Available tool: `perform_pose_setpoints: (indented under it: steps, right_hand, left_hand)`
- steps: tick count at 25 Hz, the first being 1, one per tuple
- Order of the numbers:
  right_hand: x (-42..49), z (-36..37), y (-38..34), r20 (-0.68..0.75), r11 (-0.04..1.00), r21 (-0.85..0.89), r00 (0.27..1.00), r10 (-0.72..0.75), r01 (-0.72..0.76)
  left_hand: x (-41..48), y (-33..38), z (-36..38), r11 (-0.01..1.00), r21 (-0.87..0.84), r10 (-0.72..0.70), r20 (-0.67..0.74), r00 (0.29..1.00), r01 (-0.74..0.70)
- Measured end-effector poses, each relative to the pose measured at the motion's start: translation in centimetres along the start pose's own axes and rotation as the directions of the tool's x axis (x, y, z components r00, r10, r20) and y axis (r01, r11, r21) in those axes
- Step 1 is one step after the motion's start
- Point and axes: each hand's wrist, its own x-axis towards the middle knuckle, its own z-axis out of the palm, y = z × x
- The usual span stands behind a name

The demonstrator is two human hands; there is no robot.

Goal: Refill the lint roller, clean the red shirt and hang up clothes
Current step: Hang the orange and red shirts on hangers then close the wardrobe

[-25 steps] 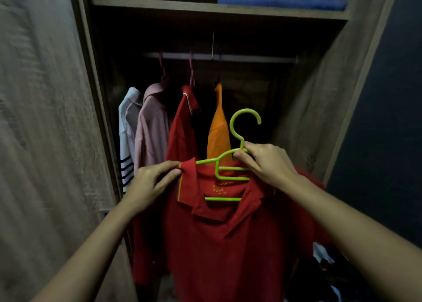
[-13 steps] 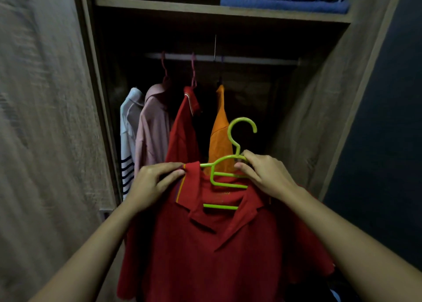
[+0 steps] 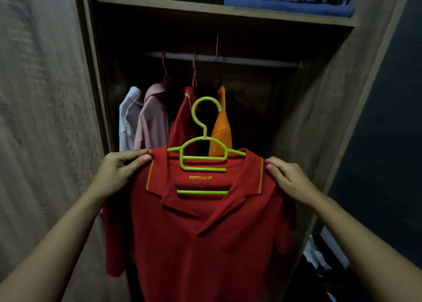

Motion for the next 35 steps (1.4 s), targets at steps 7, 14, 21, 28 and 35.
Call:
perform_pose_setpoints:
  steps: [7,14,21,28,35]
  right_hand:
    - [0.2,1.3,-0.9,-0.264,0.775,0.598,0.863,0.430,-0.203]
    - [-1.1,1.0,0.7,-0.327,0.848,0.347,0.796,0.509,-0.399]
    - [2.2,0.1,-6.6,-0.684,0.987,0.126,0.711,0.161,-0.103]
    - [6.7,4.8,-11.6,-0.022,0.543,0.750,0.807,0.590,-0.377]
    - [7.0,3.7,-10.0,-0.182,0.386,0.902,0.643,0.744,-0.191]
  left_hand:
    - [1.8,0.0,-0.3,0.999,-0.024,-0.032,-0.013,0.999,0.032]
    - [3.8,0.1,-1.5,0.998,-0.058,-0.041,-0.054,0.998,0.038]
    - [4.6,0.8,0.7,1.000,-0.027,-0.011,-0.109,0.994,0.008]
    - [3.8,5.4,7.9,0.974,0.225,0.006,-0.202,0.979,0.040]
    - [3.7,7.5,11.4,0.955,0.257,0.084,0.248,0.965,-0.149]
